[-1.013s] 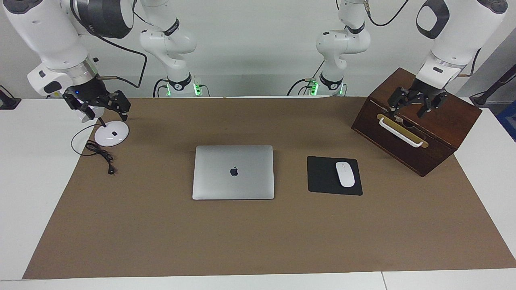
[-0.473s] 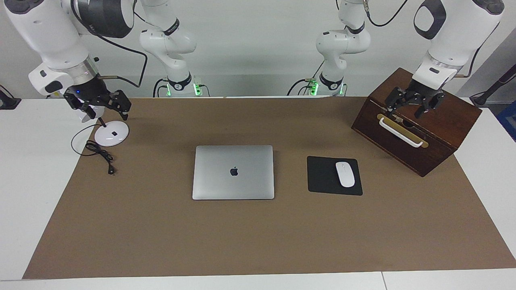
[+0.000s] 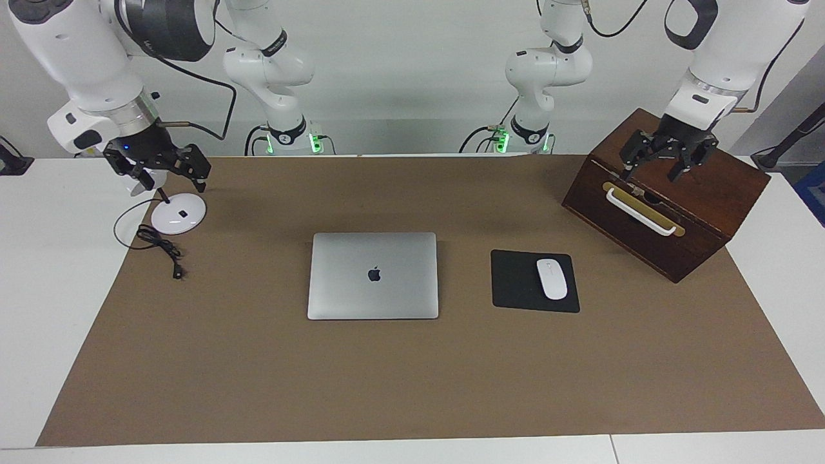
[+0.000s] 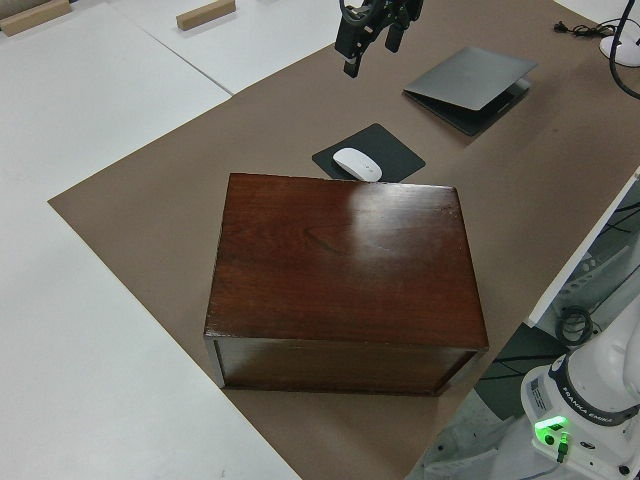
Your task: Close laptop with both arms
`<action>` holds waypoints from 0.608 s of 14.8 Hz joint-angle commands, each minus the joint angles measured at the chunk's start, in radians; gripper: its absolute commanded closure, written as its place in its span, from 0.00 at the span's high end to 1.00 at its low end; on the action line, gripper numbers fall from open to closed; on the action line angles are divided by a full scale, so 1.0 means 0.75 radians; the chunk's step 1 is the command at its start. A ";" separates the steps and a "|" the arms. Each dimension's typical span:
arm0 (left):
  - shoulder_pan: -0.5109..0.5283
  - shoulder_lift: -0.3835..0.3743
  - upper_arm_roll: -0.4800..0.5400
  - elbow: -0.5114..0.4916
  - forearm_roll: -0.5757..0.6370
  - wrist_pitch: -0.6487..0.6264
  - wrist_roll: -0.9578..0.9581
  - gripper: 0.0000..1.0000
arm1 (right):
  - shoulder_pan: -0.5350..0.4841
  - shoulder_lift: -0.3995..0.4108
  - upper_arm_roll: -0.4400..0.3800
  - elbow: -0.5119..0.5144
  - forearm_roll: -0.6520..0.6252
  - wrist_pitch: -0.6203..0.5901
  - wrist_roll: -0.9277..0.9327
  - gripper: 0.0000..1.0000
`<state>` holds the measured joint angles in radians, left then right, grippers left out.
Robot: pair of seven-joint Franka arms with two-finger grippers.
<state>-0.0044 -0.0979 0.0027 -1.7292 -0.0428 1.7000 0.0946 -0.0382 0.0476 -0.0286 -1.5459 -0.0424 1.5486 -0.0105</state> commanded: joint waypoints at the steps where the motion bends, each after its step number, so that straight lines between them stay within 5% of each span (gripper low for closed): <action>1: 0.010 -0.019 -0.006 -0.008 0.030 -0.029 -0.014 1.00 | -0.016 -0.035 0.010 -0.041 0.026 0.011 -0.008 1.00; 9: 0.012 -0.031 -0.002 -0.006 0.032 -0.187 -0.012 1.00 | -0.016 -0.035 0.010 -0.045 0.026 0.011 -0.010 1.00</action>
<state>-0.0035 -0.1022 0.0067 -1.7292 -0.0402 1.5889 0.0942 -0.0380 0.0474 -0.0278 -1.5477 -0.0424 1.5486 -0.0105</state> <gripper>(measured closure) 0.000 0.000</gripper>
